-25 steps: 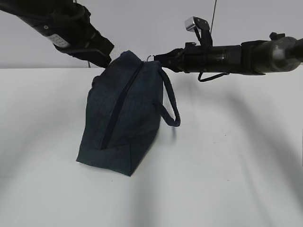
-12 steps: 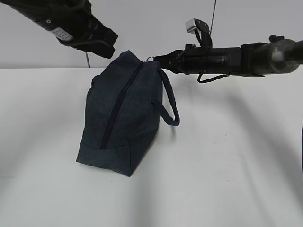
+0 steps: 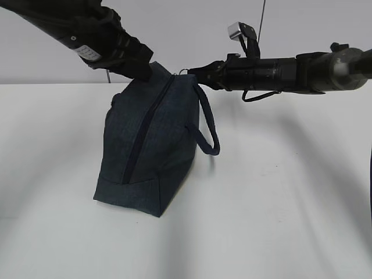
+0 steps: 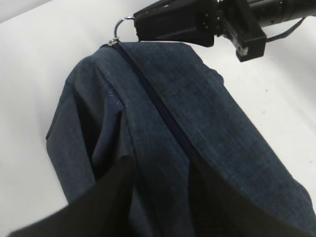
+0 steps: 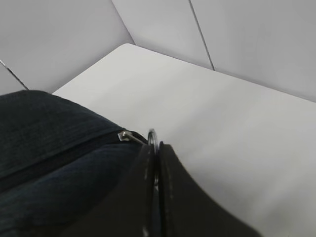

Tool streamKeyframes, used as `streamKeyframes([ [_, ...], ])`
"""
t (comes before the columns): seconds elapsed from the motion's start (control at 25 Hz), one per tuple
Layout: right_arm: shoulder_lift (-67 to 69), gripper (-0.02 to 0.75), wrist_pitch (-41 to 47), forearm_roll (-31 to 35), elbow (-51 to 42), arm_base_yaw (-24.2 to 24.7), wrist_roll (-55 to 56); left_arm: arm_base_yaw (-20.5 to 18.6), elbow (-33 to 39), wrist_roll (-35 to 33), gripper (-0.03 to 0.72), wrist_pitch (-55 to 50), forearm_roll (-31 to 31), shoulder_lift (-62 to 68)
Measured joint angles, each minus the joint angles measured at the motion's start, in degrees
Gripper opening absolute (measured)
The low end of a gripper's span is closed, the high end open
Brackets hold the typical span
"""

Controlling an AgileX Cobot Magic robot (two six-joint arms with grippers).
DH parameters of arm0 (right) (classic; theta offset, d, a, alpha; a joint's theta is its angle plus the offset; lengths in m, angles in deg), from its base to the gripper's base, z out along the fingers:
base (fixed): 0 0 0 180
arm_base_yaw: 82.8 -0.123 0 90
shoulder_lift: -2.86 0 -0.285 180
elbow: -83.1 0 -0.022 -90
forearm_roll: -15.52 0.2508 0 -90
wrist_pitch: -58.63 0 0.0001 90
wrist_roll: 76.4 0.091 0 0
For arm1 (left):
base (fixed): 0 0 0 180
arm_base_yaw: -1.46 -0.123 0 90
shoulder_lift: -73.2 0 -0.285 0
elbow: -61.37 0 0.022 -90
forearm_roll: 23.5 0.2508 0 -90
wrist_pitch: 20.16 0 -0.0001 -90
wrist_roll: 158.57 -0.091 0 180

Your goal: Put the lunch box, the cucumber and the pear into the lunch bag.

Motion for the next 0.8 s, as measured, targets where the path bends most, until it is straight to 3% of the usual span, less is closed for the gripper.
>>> streamKeyframes([
  [0.4,0.00,0.000,0.24,0.00,0.00,0.00,0.00,0.00,0.00,0.00,0.250,-1.74,-0.18,3.81],
  [0.52,0.00,0.000,0.24,0.00,0.00,0.00,0.00,0.00,0.00,0.00,0.195,-1.88,-0.25,4.54],
  [0.68,0.12,0.000,0.24,0.00,0.00,0.00,0.00,0.00,0.00,0.00,0.044,-2.05,0.13,4.54],
  [0.8,0.12,0.000,0.24,0.00,0.00,0.00,0.00,0.00,0.00,0.00,0.011,-2.16,1.07,4.54],
])
